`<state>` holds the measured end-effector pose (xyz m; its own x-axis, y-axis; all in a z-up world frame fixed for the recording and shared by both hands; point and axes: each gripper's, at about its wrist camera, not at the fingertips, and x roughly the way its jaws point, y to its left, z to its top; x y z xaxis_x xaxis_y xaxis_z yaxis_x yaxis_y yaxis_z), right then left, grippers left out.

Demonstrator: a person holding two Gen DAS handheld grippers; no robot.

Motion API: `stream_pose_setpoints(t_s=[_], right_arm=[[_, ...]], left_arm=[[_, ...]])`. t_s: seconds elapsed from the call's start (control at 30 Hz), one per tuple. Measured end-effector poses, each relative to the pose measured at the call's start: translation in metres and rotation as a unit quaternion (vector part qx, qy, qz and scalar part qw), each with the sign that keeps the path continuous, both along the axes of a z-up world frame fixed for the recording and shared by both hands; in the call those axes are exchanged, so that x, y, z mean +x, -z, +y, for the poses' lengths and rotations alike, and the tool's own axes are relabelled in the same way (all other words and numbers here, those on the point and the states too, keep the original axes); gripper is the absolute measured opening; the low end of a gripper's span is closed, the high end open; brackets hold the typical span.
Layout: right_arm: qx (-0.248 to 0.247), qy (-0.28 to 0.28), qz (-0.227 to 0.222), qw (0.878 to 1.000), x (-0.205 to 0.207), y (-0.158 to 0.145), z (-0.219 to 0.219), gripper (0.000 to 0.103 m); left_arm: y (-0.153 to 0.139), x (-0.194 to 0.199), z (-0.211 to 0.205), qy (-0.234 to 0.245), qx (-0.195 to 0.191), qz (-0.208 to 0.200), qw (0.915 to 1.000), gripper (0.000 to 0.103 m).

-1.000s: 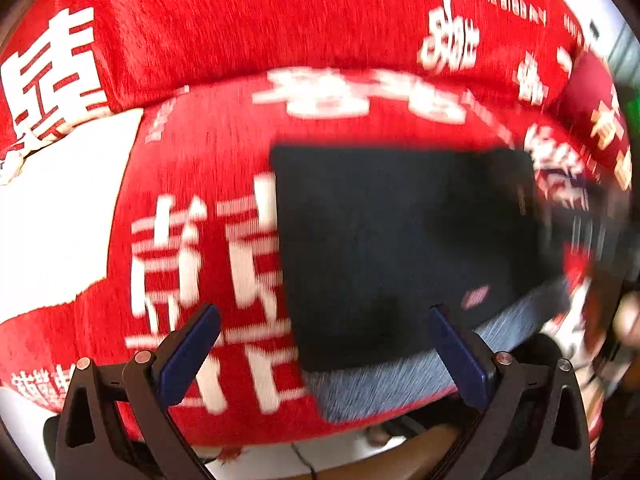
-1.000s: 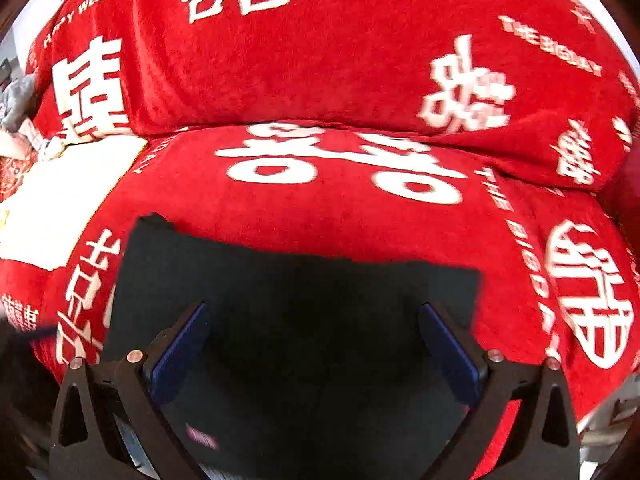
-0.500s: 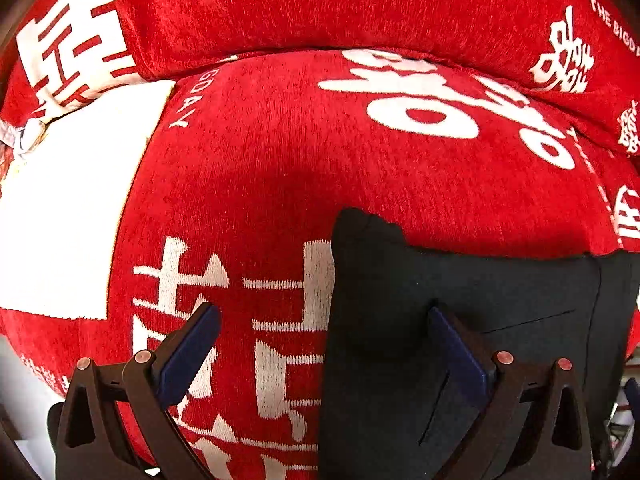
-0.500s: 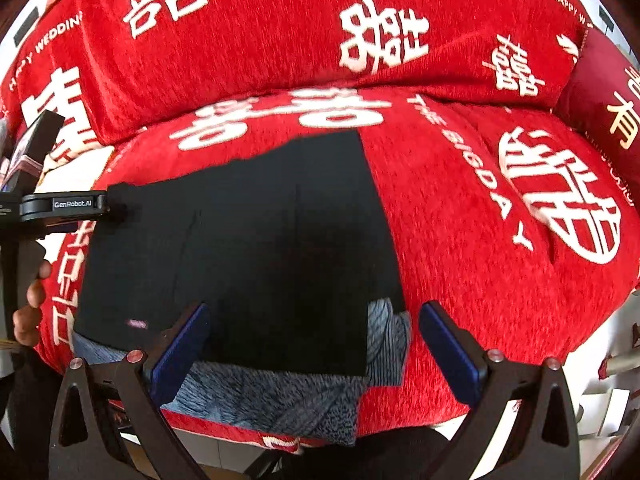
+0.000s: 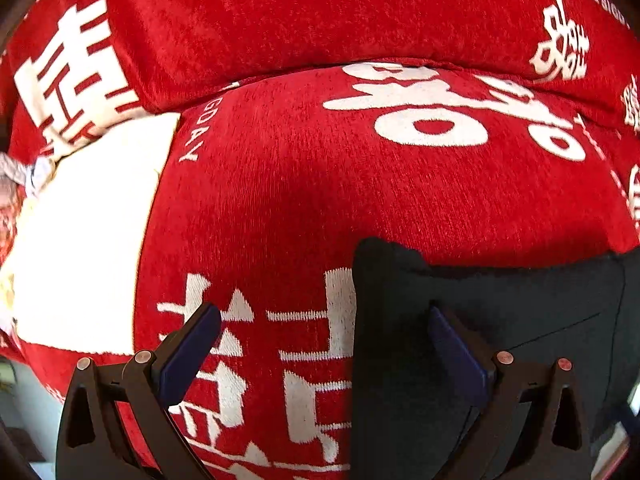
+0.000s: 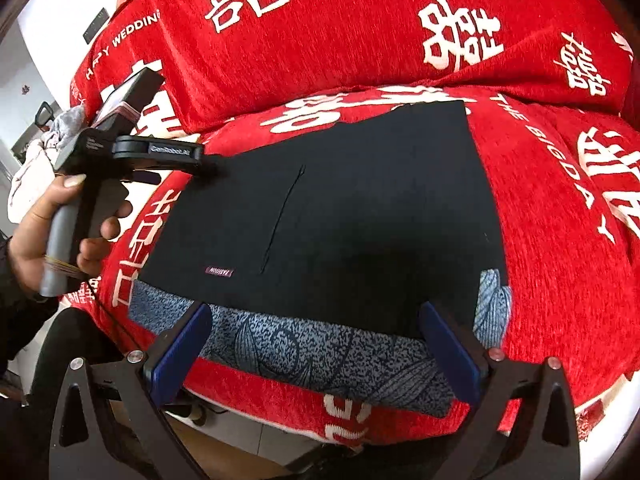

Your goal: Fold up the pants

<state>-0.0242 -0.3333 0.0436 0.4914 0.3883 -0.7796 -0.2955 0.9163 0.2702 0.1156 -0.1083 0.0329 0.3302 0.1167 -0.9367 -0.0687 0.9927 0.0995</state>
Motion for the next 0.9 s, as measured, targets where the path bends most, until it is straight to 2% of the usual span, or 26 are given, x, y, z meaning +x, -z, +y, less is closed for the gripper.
stream_pose_setpoints(t_s=[0.13, 0.2, 0.27, 0.33, 0.4, 0.47, 0.53, 0.57, 0.6, 0.67, 0.73, 0.8, 0.9], right_arm=[[0.020, 0.014, -0.058, 0.998, 0.023, -0.043, -0.018, 0.103], [0.043, 0.016, -0.064, 0.997, 0.050, -0.055, -0.026, 0.103], [0.077, 0.010, -0.038, 0.996, 0.087, -0.054, -0.034, 0.103], [0.105, 0.009, 0.005, 0.994, 0.122, -0.040, -0.037, 0.103], [0.105, 0.013, 0.057, 0.993, 0.147, -0.013, -0.033, 0.103], [0.084, 0.027, 0.102, 0.991, 0.157, 0.012, -0.030, 0.103], [0.073, 0.042, 0.079, 0.993, 0.148, 0.003, -0.034, 0.103], [0.080, 0.051, 0.062, 0.994, 0.133, -0.008, -0.040, 0.103], [0.082, 0.055, 0.048, 0.994, 0.120, -0.015, -0.045, 0.103], [0.056, 0.065, 0.005, 0.996, 0.085, -0.030, -0.061, 0.103], [0.014, 0.076, -0.020, 0.997, 0.051, -0.032, -0.082, 0.103], [0.003, 0.090, -0.008, 0.996, 0.036, -0.023, -0.103, 0.103], [0.060, 0.108, 0.024, 0.992, 0.033, -0.004, -0.127, 0.103]], left_arm=[[-0.025, -0.009, 0.014, -0.015, -0.049, -0.010, 0.9986, 0.103], [-0.031, -0.025, 0.014, -0.011, -0.059, -0.015, 0.9981, 0.103], [-0.029, -0.046, 0.011, -0.002, -0.061, -0.007, 0.9981, 0.103], [-0.023, -0.068, 0.009, 0.008, -0.061, -0.002, 0.9981, 0.103], [-0.010, -0.083, 0.005, 0.019, -0.046, 0.004, 0.9987, 0.103], [0.002, -0.086, 0.001, 0.033, -0.044, 0.005, 0.9985, 0.103], [-0.005, -0.083, 0.006, 0.025, -0.060, 0.012, 0.9978, 0.103], [-0.014, -0.084, 0.009, 0.027, -0.082, 0.007, 0.9962, 0.103], [-0.024, -0.088, 0.012, 0.040, -0.111, -0.007, 0.9930, 0.103], [-0.048, -0.102, 0.019, 0.075, -0.164, -0.047, 0.9824, 0.103], [-0.054, -0.109, 0.026, 0.098, -0.193, -0.058, 0.9745, 0.103], [-0.043, -0.105, 0.030, 0.111, -0.212, -0.039, 0.9701, 0.103], [-0.017, -0.095, 0.029, 0.102, -0.199, -0.013, 0.9746, 0.103]])
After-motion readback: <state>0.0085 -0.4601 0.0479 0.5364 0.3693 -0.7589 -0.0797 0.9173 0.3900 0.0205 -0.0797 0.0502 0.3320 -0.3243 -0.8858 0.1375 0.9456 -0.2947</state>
